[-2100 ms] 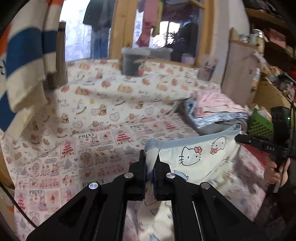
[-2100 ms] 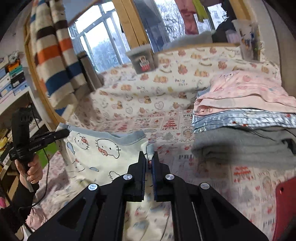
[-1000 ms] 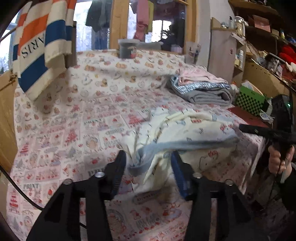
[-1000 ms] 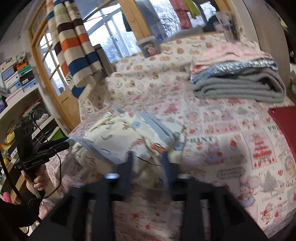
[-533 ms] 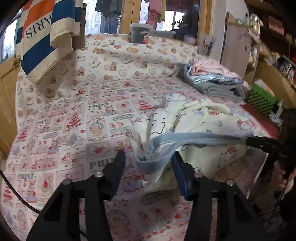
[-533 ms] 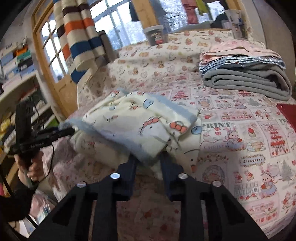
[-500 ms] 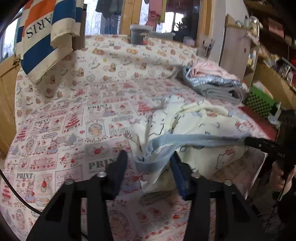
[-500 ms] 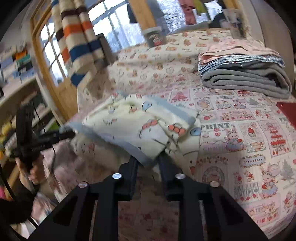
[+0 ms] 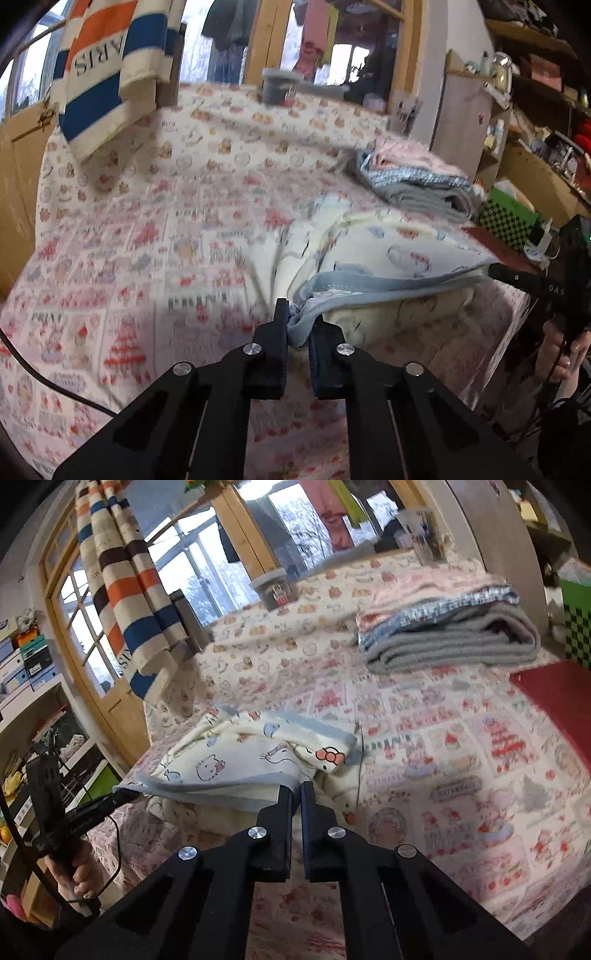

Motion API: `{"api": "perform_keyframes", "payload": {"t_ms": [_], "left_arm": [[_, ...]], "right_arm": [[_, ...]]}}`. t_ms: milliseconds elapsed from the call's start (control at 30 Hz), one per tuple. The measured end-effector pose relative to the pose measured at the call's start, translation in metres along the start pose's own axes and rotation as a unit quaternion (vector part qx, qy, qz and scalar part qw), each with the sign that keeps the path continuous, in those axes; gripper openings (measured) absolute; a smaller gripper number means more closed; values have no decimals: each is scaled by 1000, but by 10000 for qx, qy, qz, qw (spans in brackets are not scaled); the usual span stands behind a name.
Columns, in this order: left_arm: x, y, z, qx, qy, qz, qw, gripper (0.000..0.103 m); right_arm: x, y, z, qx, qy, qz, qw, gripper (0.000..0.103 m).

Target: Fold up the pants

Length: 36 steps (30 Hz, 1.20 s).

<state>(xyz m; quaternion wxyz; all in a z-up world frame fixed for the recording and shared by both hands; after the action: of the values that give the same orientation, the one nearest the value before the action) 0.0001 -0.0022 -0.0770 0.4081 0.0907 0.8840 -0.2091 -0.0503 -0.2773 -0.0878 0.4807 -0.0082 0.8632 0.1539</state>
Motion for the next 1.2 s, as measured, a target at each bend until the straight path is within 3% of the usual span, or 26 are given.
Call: {"api": "perform_keyframes", "payload": {"t_ms": [100, 200, 300, 367, 433, 467, 600, 700, 833, 967, 1100, 1200], "left_arm": [[13, 6, 13, -50, 333, -51, 9994, 10], [15, 4, 10, -93, 303, 125, 9994, 13], [5, 0, -6, -85, 34, 267, 9996, 41], [-7, 0, -18, 7, -127, 261, 9996, 66], [-23, 0, -29, 115, -296, 175, 9993, 77], [-31, 1, -33, 146, -368, 136, 9991, 81], [-66, -9, -35, 231, -521, 84, 9983, 83], [-88, -27, -15, 219, -358, 255, 9988, 83], [-109, -50, 32, 179, 105, 440, 9988, 83], [-121, -52, 74, 508, 743, 58, 9959, 83], [-127, -43, 107, 338, 1077, -150, 9935, 81], [-120, -44, 127, 419, 1484, -270, 9877, 74]], "right_arm": [[15, -7, 15, 108, 250, 60, 9996, 4], [24, -12, 21, 39, 394, 158, 9991, 4], [21, -15, 14, -24, 325, 135, 9994, 6], [15, -21, 4, 80, 189, 108, 9997, 27], [5, -28, -7, 305, -8, 71, 9995, 44], [-1, -32, -14, 444, -152, 14, 9989, 47], [-25, -41, -28, 706, -351, -120, 9968, 47], [-46, -47, -27, 519, -374, 5, 9980, 47], [-60, -56, -9, 151, -151, 356, 9991, 47], [-54, -63, 17, -60, 231, 628, 9977, 46], [-41, -61, 30, -126, 402, 618, 9972, 45], [-37, -55, 34, -134, 466, 433, 9979, 45]]}}
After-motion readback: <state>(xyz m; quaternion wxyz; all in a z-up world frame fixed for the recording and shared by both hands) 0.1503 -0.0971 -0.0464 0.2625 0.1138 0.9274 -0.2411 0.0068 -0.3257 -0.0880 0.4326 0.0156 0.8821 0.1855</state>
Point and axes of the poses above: each gripper's, at about its wrist camera, not at the fingertips, and z roughly the way its jaws point, y to its left, x to its underside, the point moved 8 cm from there along z, roughly the way its jaws point, and after that the axes turned 10 degrees about -z, right-handed, at the moved point
